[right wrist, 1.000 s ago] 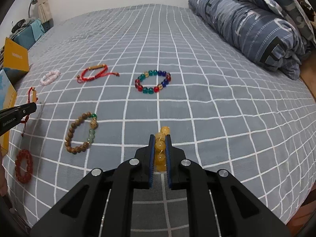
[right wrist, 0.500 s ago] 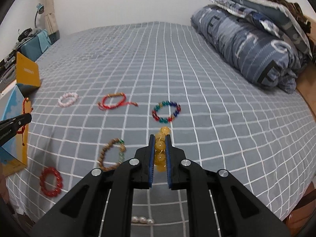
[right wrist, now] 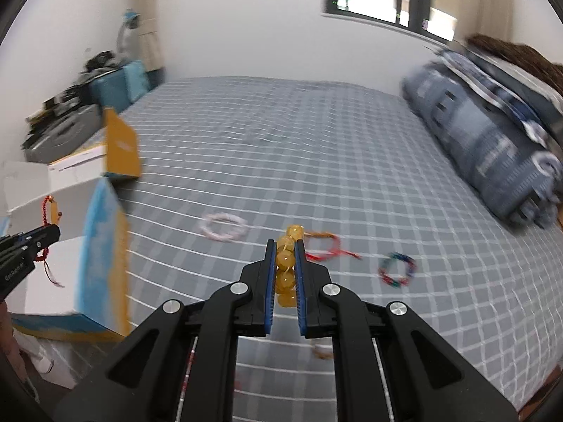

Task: Organize jewelry
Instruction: 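Carry red cord bracelet with left tool while right tool carries yellow beads into box, then open the left tool while the right tool opens, dropping both bracelets in the box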

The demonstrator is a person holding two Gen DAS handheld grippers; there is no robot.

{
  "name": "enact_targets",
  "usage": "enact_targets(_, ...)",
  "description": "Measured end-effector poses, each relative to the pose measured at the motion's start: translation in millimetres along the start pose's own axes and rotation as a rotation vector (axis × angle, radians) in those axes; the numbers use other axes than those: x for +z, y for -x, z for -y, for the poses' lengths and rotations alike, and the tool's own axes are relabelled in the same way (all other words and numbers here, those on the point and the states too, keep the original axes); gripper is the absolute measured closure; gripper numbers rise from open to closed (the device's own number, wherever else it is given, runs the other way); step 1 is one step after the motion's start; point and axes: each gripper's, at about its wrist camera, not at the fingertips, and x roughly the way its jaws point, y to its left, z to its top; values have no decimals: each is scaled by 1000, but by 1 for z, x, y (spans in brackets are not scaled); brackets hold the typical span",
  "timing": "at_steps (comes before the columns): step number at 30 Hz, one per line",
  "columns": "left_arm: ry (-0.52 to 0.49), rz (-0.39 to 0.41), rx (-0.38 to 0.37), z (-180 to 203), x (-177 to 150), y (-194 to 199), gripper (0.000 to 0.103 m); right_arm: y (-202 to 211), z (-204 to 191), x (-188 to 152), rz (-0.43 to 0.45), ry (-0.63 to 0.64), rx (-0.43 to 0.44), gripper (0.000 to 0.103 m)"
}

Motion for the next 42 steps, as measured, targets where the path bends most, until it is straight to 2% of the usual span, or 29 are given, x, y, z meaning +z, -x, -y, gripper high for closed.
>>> enact_targets(10,143,-17,115,-118,-13,17,95,-12,-149,22,1,159,188,94)
enact_targets(18,215,-84,165,-173,-39,11,95,-35,-228,8,-78,245,271,94)
enact_targets(25,266,-184,163,-195,-65,-13,95,-70,-266,-16,-204,297,285,94)
enact_targets(32,259,-237,185,-196,-71,-19,95,-89,-277,-27,-341,296,255,94)
enact_targets(39,257,-258,205,-194,-69,-26,94,-95,-279,-30,-384,300,252,94)
enact_targets(42,259,-258,207,-194,-69,-26,91,-95,-278,-30,-387,305,253,93)
